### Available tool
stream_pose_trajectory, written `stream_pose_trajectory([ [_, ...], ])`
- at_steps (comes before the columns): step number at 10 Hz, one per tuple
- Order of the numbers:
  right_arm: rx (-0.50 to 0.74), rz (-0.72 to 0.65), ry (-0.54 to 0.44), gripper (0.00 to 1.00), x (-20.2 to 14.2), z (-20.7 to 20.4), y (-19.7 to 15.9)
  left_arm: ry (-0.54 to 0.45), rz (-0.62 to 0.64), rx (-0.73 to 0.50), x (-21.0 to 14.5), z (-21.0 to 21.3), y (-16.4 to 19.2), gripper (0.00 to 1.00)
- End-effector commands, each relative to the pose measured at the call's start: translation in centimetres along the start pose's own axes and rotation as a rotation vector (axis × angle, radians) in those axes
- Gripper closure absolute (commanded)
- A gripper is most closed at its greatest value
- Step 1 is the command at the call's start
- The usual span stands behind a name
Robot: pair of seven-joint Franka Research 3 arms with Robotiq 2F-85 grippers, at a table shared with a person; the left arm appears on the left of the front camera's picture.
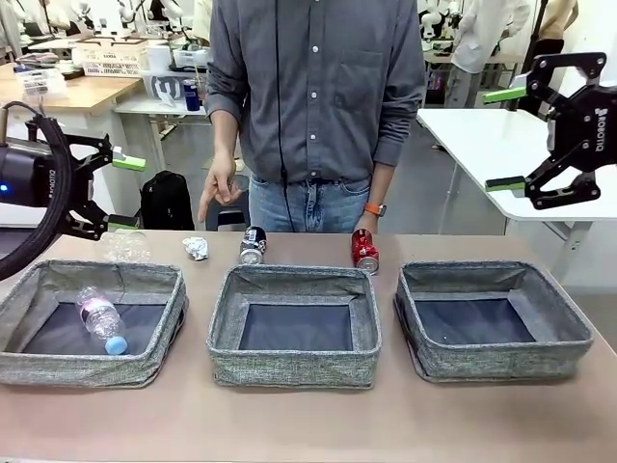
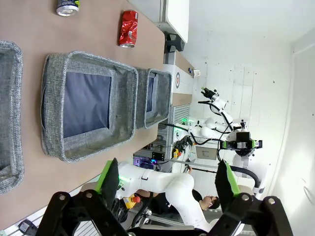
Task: Sort the waste into the appropriate baskets.
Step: Pick up the waste item pointed out by the person.
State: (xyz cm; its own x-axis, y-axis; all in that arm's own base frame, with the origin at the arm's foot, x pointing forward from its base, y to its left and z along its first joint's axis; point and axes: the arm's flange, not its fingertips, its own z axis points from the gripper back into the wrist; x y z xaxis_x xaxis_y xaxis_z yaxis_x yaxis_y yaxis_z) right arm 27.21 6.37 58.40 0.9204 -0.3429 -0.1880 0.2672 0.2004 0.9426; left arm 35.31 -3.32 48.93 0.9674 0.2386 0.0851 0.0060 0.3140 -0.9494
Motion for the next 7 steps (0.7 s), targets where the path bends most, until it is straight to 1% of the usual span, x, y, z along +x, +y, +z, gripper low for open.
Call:
stream_pose_trajectory([
  [1, 0.026, -0.001, 0.002, 0.0, -0.1, -0.3, 0.2, -0.011, 0.001, -0.001, -0.1, -0.2, -0.2, 0.0],
  [2, 0.026, -0.001, 0.002, 0.0, -0.1, -0.3, 0.2, 0.0, 0.0, 0.0, 0.0, 0.0, 0.0, 0.0],
  [3, 0.026, -0.001, 0.002, 0.0, -0.1, -0.3, 0.2, -0.223, -0.173, 0.373, 2.2, -0.9, -0.6, 0.0],
  [4, 0.026, -0.001, 0.002, 0.0, -0.1, -0.3, 0.2, -0.222, -0.414, 0.6, 5.2, -3.1, -1.5, 0.0],
  [5, 0.026, -0.001, 0.002, 0.0, -0.1, -0.3, 0.2, -0.219, -0.596, 0.869, 7.9, -5.5, -1.6, 0.0],
  [6, 0.026, -0.001, 0.002, 0.0, -0.1, -0.3, 0.2, -0.229, -0.723, 1.097, 9.6, -8.5, -1.2, 0.0],
  [7, 0.026, -0.001, 0.002, 0.0, -0.1, -0.3, 0.2, -0.146, -0.734, 1.175, 10.2, -10.6, -0.8, 0.0],
])
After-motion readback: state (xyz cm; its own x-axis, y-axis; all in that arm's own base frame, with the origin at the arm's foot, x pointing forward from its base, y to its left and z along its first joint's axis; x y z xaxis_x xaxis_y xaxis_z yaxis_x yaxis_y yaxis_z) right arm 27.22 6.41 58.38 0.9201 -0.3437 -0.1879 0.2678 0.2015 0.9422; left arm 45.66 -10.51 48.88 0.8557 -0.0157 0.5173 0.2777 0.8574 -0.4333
